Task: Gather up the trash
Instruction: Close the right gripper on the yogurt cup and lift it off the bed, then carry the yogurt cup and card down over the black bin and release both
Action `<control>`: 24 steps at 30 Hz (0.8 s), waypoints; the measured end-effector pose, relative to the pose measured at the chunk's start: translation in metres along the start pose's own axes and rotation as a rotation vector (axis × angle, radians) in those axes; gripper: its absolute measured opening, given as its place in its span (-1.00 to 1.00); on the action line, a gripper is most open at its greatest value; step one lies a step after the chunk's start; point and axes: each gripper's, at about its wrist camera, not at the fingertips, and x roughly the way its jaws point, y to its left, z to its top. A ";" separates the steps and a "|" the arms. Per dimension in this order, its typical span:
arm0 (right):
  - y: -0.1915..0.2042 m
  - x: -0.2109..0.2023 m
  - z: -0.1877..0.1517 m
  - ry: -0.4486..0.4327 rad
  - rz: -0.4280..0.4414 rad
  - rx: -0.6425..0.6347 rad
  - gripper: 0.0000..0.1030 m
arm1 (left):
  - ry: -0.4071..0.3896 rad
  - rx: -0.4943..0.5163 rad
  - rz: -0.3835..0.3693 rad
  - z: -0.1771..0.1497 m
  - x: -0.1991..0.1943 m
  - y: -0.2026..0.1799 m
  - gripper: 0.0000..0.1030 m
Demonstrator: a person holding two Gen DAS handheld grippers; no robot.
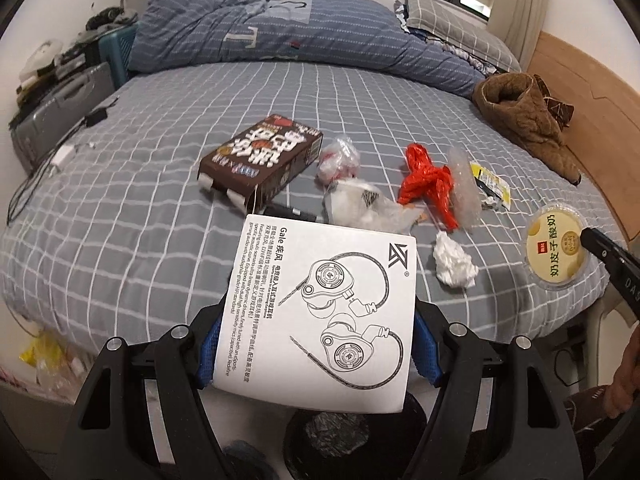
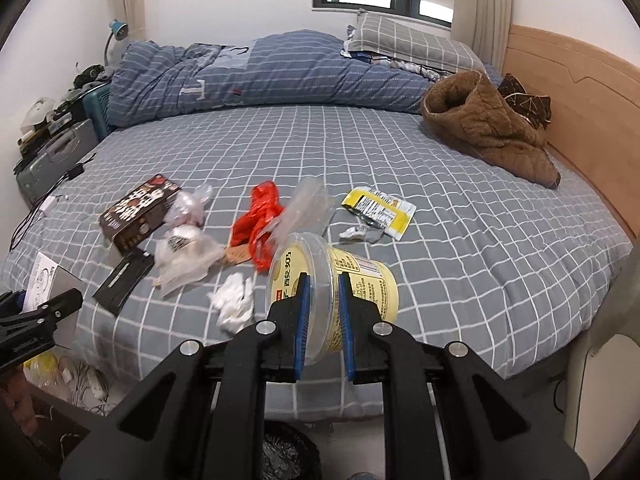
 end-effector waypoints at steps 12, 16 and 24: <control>0.013 -0.040 -0.033 0.012 0.035 -0.002 -0.73 | 0.015 -0.010 0.001 -0.033 -0.026 -0.005 0.39; 0.020 -0.053 -0.045 0.022 0.047 -0.016 -0.73 | 0.016 -0.006 0.005 -0.043 -0.035 -0.008 0.39; 0.042 -0.073 -0.073 0.061 0.066 -0.057 -0.73 | 0.032 0.003 0.009 -0.065 -0.050 -0.015 0.39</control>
